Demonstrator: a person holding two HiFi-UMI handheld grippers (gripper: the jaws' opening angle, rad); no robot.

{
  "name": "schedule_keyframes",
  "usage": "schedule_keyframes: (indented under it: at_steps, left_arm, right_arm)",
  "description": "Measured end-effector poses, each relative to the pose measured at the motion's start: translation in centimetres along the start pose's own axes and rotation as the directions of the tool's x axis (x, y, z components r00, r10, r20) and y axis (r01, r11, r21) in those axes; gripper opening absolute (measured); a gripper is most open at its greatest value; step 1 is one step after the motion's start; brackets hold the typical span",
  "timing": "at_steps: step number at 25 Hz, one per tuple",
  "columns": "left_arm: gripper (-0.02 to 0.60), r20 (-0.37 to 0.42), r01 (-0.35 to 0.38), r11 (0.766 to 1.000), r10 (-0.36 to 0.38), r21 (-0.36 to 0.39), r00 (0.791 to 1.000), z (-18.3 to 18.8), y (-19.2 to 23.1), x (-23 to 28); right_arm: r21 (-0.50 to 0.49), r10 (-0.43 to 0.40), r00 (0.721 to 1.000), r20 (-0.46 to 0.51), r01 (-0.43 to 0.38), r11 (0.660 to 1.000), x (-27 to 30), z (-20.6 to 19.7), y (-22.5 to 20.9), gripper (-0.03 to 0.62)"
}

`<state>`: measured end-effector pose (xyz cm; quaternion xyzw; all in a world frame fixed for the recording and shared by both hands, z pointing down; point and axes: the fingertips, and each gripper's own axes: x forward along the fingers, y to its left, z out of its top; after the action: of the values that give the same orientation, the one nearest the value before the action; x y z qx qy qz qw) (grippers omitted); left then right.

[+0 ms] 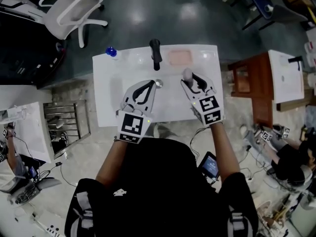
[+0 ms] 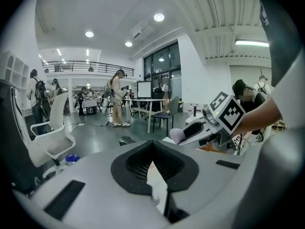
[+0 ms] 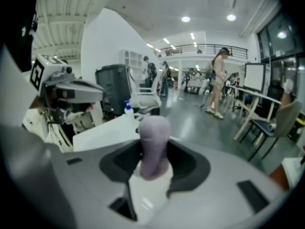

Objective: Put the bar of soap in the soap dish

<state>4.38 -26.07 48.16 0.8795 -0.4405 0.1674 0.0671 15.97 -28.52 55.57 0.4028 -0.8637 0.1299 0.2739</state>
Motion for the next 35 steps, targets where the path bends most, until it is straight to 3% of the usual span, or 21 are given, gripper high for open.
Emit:
schedule_keyframes:
  at_steps: [12,25,29,35]
  left_arm:
    - [0.021,-0.052,-0.004,1.0,0.002,-0.03,0.999,-2.3,2.8,2.0]
    - [0.021,-0.086,-0.011,0.999,0.006,-0.049,0.996,-3.3,4.2,3.7]
    - [0.021,-0.094,-0.008,0.999,0.004,-0.047,0.996,-3.4,4.2,4.2]
    - [0.021,-0.106,-0.019,0.998,0.013,-0.051,0.994,-3.5,4.2,4.3]
  right_arm:
    - [-0.153,0.077,0.967,-0.245,-0.116,0.981,6.4,-4.4,-0.9,0.198]
    - [-0.405,0.046,0.89,-0.453,-0.252,0.879,11.6,-6.1,-4.4,0.198]
    - [-0.502,0.002,0.865,-0.502,-0.293,0.814,13.0,-6.2,-5.8,0.198]
    - [-0.671,-0.101,0.833,-0.544,-0.359,0.648,14.8,-6.5,-7.4,0.198]
